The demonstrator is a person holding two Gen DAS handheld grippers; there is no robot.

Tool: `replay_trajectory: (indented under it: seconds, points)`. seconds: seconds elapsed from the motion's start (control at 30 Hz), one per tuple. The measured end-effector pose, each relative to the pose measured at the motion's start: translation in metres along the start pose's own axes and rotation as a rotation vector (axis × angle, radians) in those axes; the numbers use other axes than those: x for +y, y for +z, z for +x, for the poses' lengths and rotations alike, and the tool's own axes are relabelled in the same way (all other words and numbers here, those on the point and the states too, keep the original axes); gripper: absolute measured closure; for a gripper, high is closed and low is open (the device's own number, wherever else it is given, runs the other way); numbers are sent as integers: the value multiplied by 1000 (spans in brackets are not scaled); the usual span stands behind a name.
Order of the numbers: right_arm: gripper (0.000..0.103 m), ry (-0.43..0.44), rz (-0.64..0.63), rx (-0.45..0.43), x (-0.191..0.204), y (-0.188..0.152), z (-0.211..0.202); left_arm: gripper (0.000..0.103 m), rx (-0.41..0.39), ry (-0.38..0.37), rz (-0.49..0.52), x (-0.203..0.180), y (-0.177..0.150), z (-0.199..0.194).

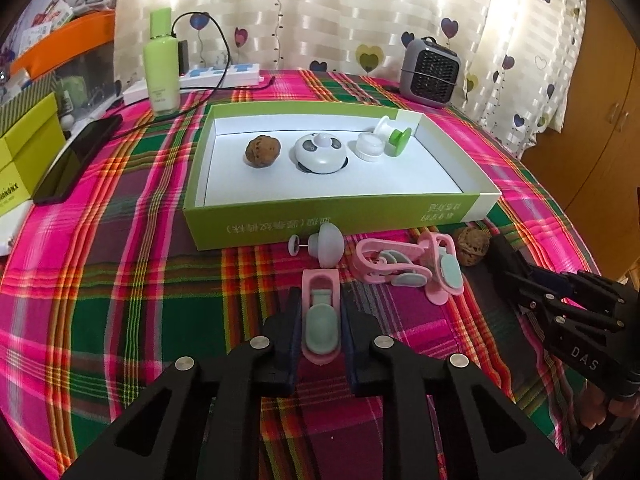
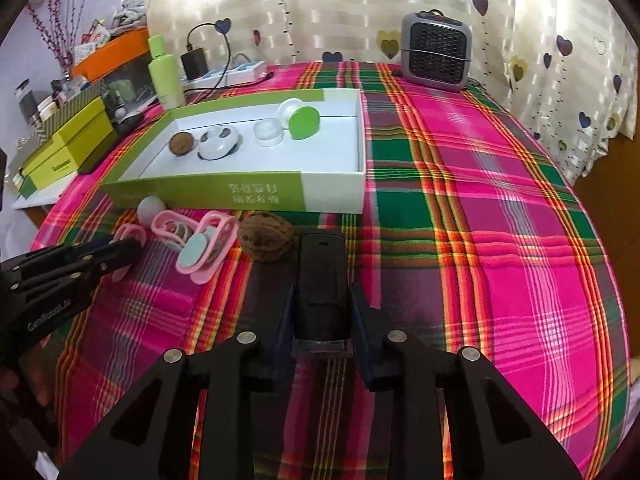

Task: Organize objects
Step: 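Carry the flashlight with the right tool while the left tool carries the pink clip over the box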

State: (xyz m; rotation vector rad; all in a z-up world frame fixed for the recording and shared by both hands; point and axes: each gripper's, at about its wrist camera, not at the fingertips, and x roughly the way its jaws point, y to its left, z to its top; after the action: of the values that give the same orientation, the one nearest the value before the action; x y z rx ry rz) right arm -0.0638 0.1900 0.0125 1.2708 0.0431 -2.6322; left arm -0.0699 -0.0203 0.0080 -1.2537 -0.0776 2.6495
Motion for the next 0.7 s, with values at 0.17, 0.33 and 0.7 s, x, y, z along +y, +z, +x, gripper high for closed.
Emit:
replay_trajectory:
  seconds: [0.17, 0.33, 0.7]
  points:
    - [75, 21, -7, -14, 0, -1, -4, 87, -1, -3, -10, 1, -2, -2]
    - [75, 30, -14, -27, 3, 0, -7, 87, 0, -4, -10, 1, -3, -4]
    - [75, 43, -6, -68, 0, 2, -17, 87, -12, -13, -22, -2, -6, -13]
